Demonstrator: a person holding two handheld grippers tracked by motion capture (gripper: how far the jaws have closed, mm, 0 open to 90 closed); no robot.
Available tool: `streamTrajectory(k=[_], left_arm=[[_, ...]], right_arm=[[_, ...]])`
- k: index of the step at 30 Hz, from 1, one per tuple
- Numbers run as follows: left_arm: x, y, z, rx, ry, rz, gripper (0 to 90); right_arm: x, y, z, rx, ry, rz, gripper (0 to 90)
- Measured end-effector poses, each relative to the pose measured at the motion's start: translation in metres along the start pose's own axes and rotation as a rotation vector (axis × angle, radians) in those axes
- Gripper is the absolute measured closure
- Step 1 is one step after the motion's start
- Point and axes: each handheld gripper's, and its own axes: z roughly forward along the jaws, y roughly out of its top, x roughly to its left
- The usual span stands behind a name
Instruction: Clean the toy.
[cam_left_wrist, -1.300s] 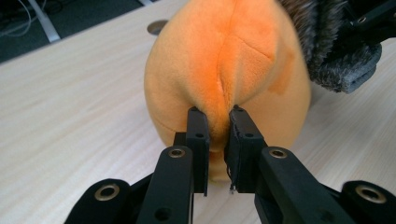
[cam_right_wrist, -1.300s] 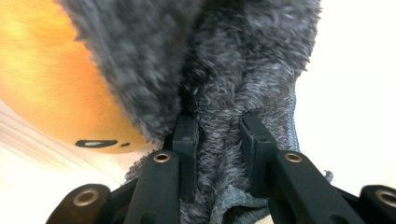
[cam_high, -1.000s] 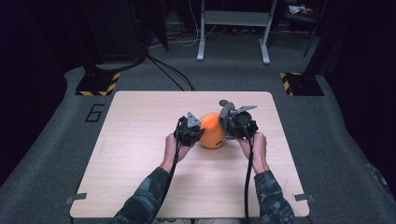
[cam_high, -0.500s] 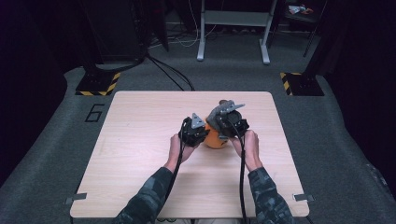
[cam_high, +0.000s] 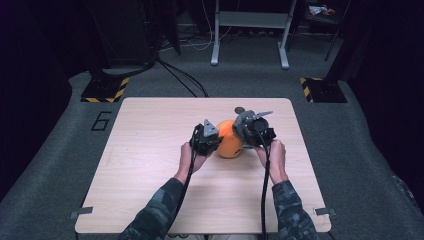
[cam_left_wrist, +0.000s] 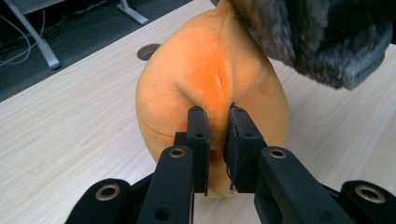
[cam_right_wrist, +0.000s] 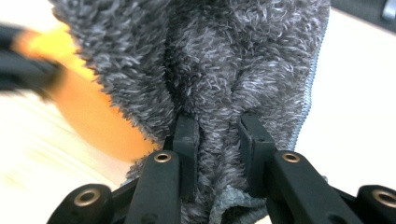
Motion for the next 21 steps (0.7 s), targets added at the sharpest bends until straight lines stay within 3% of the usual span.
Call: streamTrajectory(k=[5,10,15,21], left_arm=[[-0.005,0.002,0.001,0.005,-0.009,0.037,80.8],[-0.006,0.002,0.001,-0.002,-0.016,0.036,80.9],[-0.005,0.0,0.004,0.02,0.002,0.021,80.8],[-0.001,-0.003,0.004,0.017,0.014,-0.025,80.8]], right_arm=[[0.014,0.014,-0.012,-0.064,0.009,-0.033,71.3],[0.021,0.019,-0.006,-0.064,0.03,-0.042,71.1],[0.021,0.013,0.008,-0.02,0.045,-0.06,71.8],[0.013,-0.001,0.02,0.055,0.078,-0.039,72.3]])
